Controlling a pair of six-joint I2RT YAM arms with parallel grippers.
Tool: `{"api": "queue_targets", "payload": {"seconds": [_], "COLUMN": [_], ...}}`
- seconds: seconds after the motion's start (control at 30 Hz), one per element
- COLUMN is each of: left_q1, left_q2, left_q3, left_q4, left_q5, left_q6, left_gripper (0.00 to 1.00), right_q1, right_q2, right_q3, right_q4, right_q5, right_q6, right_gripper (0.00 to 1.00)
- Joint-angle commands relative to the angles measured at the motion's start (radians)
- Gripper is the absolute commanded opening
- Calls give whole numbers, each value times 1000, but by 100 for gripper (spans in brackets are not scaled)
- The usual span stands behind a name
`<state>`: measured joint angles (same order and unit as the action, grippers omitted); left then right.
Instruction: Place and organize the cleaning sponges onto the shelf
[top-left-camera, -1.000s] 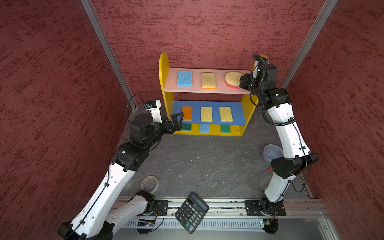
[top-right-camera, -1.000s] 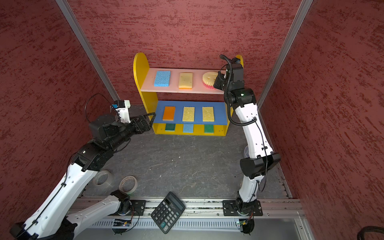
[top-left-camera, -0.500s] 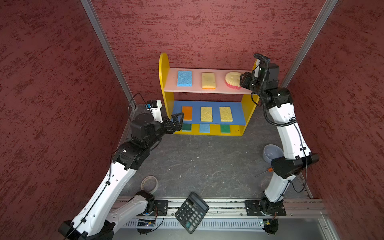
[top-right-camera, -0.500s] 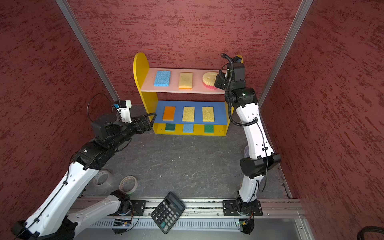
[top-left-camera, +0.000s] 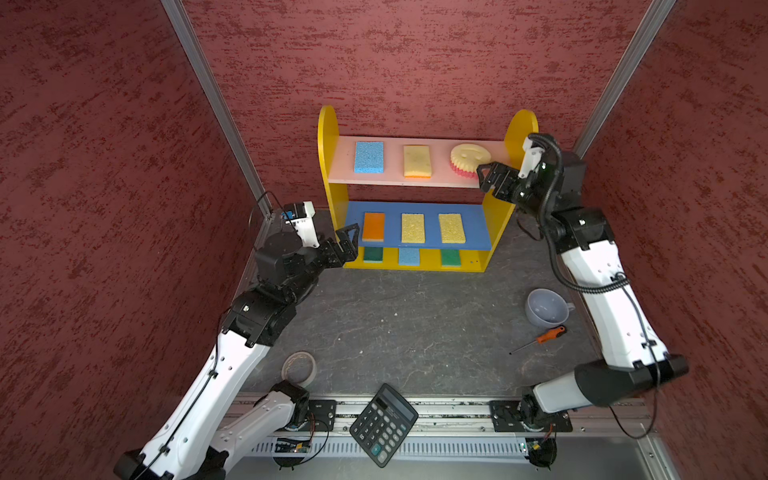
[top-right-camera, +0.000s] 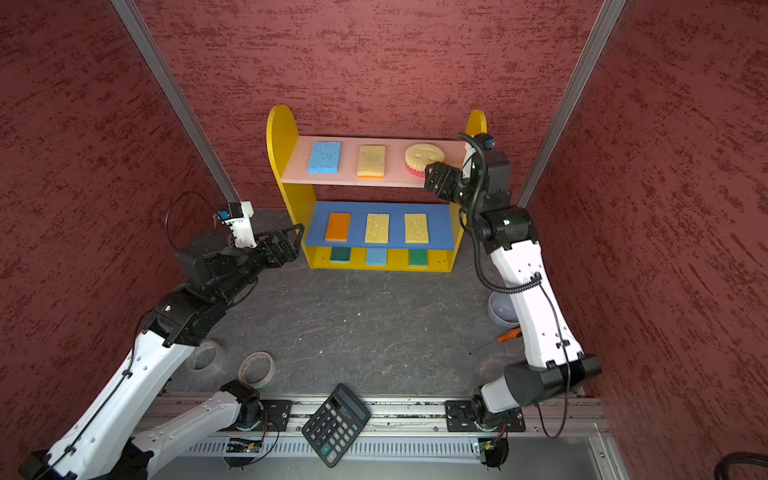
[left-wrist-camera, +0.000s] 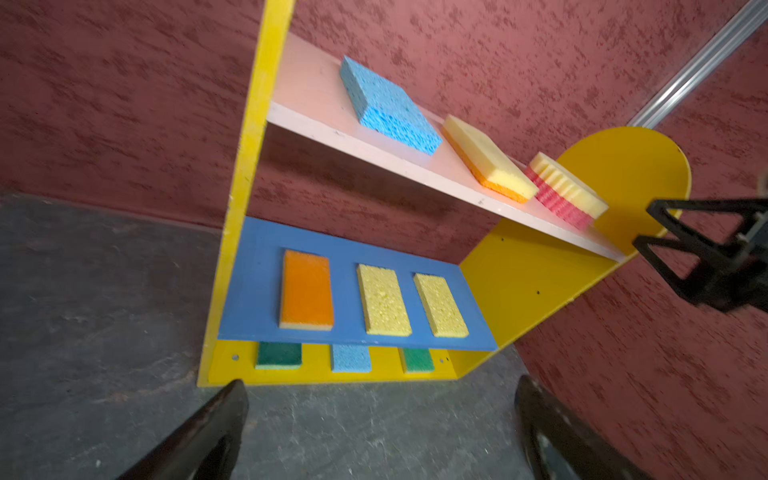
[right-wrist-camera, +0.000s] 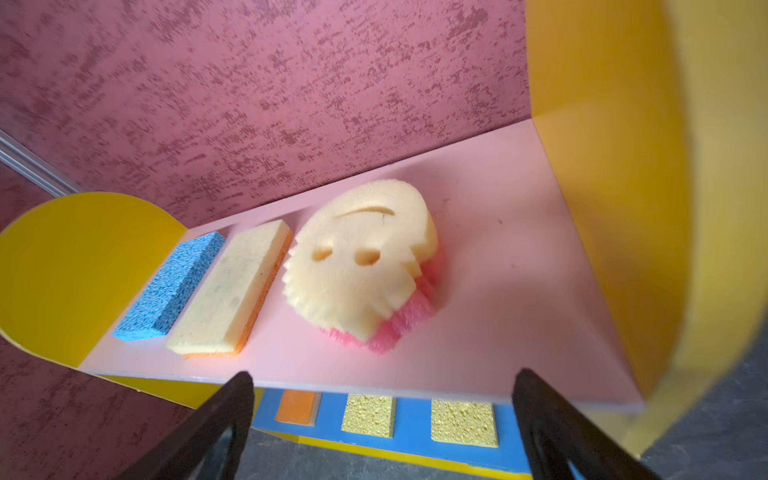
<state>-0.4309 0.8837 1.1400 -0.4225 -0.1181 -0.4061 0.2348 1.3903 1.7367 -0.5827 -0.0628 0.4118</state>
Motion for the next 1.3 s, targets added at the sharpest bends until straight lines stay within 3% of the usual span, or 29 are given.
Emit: {"api": "queue_targets", "payload": {"seconds": [0.0, 0.13, 0.2, 0.33, 0.4, 0.5, 0.7, 1.0, 1.27], "left_q1": [9, 10, 17, 27, 31, 64, 206, 277, 334], "left_q2": [-80, -154, -154, -97, -44, 59, 230, 433, 505], "left_q3": [-121, -349, -433, -534, -540, -565, -681, -744, -719], "left_q4": [183, 450, 523, 562, 527, 546, 747, 1020, 1097], "left_q5": [-165, -331, -372, -231, -242, -297, -239, -212, -104], "left_q6": [108, 230, 280, 464, 493, 497, 386, 424, 477], "left_gripper": [99, 99, 99, 99, 99, 99, 99, 99, 99], "right_q1": [-5, -5, -5, -5, -5, -5, -8, -63, -161], "right_q2": [-156, -313, -363, -444, -462, -467, -473, -336, -135], "right_q3": [-247, -560, -676, -910, -989, -1111, -1372, -1425, -1414], "right_q4": [238, 391, 434, 608, 645, 715, 988, 1133, 1237], "right_q5": [-34, -2, 77, 211, 254, 354, 461, 560, 489], "right_q6": [-1, -55, -59, -158, -215, -260, -275, -304, -247], "right_gripper": [99, 99, 99, 99, 99, 99, 99, 99, 99]}}
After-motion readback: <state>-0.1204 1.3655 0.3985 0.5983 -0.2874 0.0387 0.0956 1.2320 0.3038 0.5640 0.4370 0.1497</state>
